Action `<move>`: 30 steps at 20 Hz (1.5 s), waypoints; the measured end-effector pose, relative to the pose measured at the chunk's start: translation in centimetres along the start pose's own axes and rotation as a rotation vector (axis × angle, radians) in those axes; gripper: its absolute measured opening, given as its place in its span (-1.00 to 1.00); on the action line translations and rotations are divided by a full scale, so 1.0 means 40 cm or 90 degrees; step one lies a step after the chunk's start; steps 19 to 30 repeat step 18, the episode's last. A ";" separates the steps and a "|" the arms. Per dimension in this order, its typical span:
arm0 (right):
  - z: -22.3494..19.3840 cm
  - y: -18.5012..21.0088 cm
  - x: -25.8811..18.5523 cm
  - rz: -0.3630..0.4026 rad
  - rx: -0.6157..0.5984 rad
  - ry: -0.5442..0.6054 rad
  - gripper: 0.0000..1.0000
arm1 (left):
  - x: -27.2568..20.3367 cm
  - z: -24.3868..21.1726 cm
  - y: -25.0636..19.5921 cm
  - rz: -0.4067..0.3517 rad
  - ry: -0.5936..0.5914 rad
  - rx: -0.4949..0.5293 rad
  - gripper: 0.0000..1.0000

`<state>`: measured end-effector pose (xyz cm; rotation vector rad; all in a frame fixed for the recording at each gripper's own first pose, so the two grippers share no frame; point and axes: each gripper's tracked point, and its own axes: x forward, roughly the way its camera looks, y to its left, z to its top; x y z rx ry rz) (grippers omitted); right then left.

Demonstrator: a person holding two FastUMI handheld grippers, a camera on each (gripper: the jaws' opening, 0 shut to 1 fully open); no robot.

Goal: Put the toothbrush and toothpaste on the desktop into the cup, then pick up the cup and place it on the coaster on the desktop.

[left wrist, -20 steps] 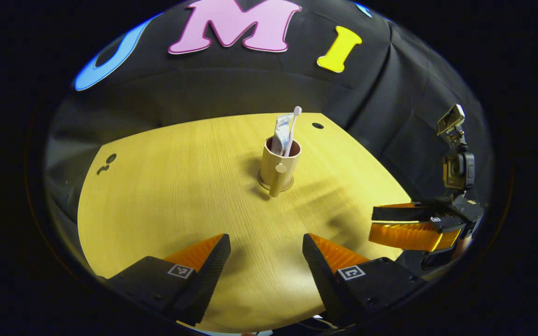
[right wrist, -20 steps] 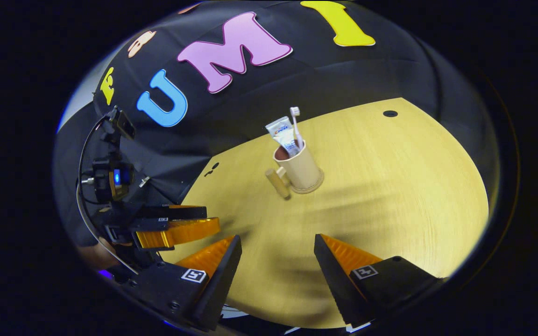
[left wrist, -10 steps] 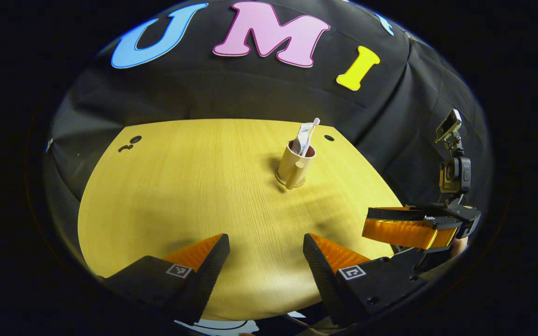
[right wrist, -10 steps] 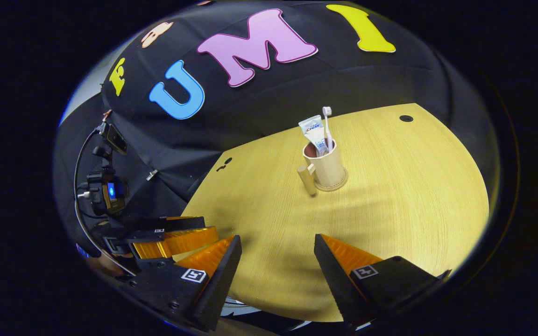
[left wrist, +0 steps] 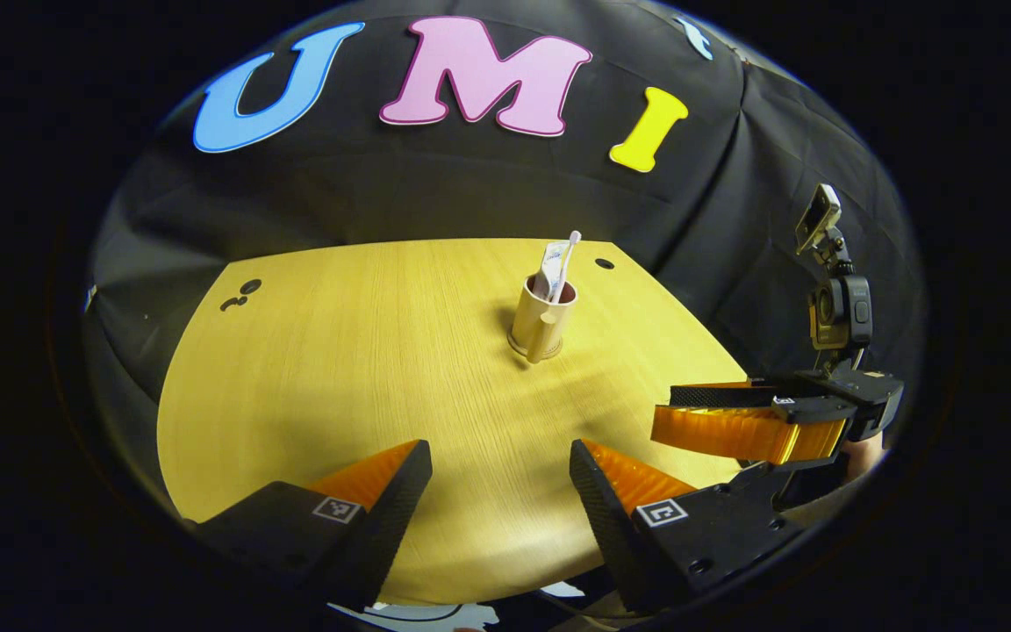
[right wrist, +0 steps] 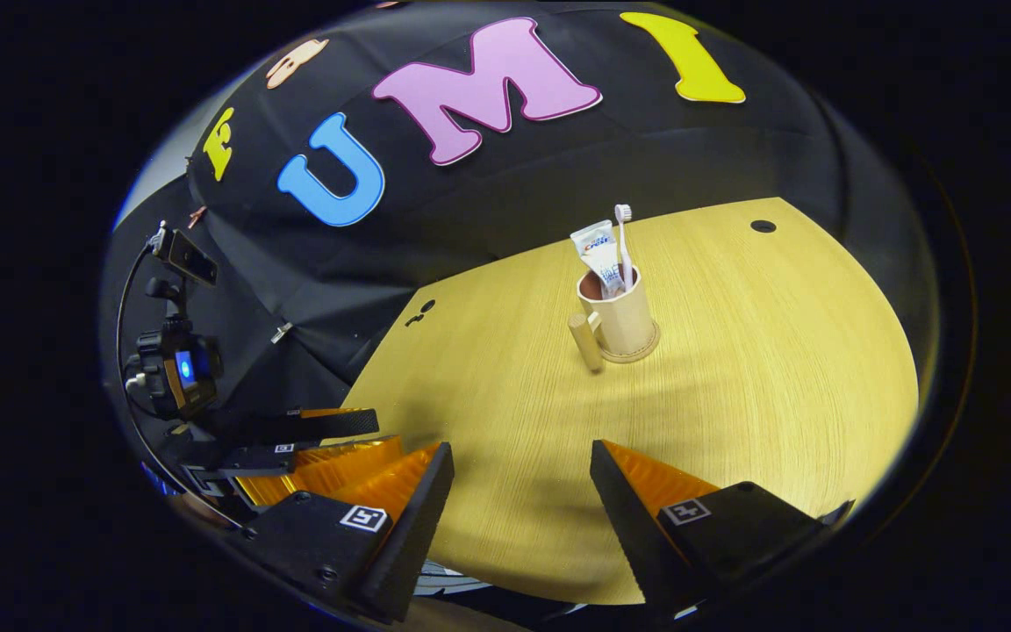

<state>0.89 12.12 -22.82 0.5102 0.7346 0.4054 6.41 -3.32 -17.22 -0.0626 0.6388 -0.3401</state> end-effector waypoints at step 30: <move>0.009 -0.014 -0.010 -0.022 -0.009 0.000 0.93 | 0.032 -0.011 -0.010 -0.018 0.025 0.014 0.96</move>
